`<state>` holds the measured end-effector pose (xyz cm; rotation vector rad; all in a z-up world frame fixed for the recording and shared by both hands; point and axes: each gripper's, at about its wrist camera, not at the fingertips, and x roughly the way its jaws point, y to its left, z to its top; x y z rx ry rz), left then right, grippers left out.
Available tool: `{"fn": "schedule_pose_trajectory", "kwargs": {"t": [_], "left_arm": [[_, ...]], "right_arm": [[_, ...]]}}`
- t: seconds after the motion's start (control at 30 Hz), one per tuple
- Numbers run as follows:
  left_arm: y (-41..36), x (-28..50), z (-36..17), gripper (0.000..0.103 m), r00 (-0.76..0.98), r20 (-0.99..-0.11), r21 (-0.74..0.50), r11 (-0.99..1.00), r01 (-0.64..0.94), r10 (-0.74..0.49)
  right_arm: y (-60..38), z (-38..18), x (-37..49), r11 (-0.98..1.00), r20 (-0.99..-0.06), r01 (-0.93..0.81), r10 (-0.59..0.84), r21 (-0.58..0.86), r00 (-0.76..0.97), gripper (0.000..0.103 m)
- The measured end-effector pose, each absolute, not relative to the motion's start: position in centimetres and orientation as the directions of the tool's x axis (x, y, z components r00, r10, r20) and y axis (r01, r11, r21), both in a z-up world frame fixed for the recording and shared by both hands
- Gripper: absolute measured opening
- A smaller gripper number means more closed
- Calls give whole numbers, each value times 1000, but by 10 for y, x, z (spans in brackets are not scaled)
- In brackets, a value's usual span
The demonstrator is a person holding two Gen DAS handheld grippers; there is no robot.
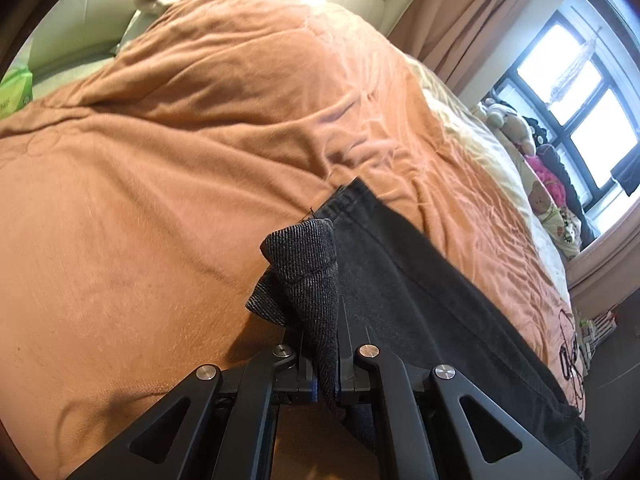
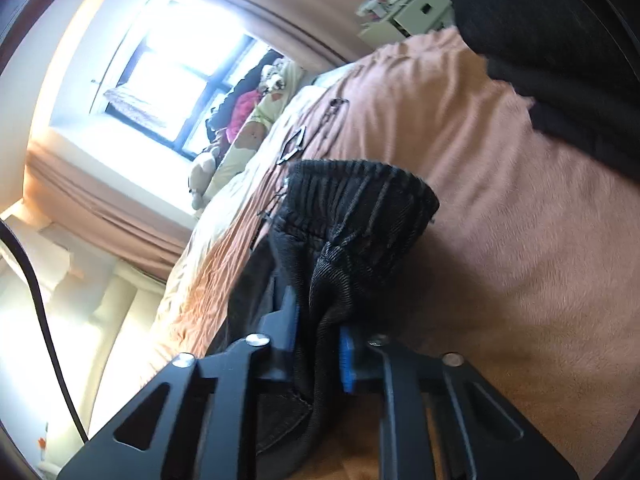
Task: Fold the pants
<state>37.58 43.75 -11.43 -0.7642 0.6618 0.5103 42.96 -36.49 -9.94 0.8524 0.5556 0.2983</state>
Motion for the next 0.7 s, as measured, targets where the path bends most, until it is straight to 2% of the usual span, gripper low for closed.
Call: {"fn": "schedule_pose_trajectory", "kwargs": {"t": [0.27,0.5,0.7], "left_arm": [[431,363,-61,4,728,-646,-454,652,-607,228],[439,329,-28,4,739,-626,-457,651,-606,249],[435,284,-22,4,734,-633,-447,657,-607,248]], "right_arm": [[-353,-47,410,652,-270,-142,488,745,830,8],[-366,-25,377,648,-267,-171,520,742,812,8],[-386,-30,359,646,-314,-134,529,752,788,8]]}}
